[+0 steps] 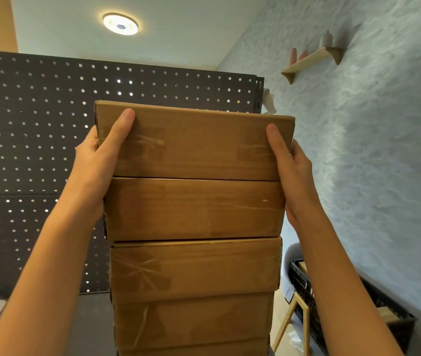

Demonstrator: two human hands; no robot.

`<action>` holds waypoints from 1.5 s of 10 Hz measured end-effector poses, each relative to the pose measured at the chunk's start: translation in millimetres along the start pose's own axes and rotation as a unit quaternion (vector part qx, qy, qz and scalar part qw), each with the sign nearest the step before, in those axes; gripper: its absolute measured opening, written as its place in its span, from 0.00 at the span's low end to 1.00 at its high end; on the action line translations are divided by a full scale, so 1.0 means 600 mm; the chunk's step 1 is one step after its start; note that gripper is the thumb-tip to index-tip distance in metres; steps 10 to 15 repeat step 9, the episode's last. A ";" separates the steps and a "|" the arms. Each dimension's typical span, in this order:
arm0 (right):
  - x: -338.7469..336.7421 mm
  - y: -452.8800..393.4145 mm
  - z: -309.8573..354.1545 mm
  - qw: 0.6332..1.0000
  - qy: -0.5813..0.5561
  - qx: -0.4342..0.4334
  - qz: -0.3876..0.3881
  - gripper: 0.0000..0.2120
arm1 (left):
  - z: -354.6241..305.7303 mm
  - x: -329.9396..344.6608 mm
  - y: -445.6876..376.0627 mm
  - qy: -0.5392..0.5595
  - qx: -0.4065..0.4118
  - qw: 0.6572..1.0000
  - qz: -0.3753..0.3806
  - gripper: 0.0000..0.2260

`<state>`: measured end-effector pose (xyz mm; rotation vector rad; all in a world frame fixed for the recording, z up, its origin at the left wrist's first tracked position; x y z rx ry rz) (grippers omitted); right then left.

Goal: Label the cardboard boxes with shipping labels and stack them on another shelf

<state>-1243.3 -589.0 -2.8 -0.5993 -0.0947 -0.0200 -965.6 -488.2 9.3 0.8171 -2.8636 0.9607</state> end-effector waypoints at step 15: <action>-0.011 0.092 0.079 0.975 0.193 -0.074 -0.077 0.37 | -0.031 -0.081 0.048 -0.209 0.056 0.976 0.002 0.32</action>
Point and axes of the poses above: each hand's wrist, its own y-axis away from the middle knuckle, its own x-axis out of the palm, z = x × y, the point moved 10 cm from there along -y, towards the middle knuckle, and after that the axes turned 1 degree about z, right-handed, at the moved point
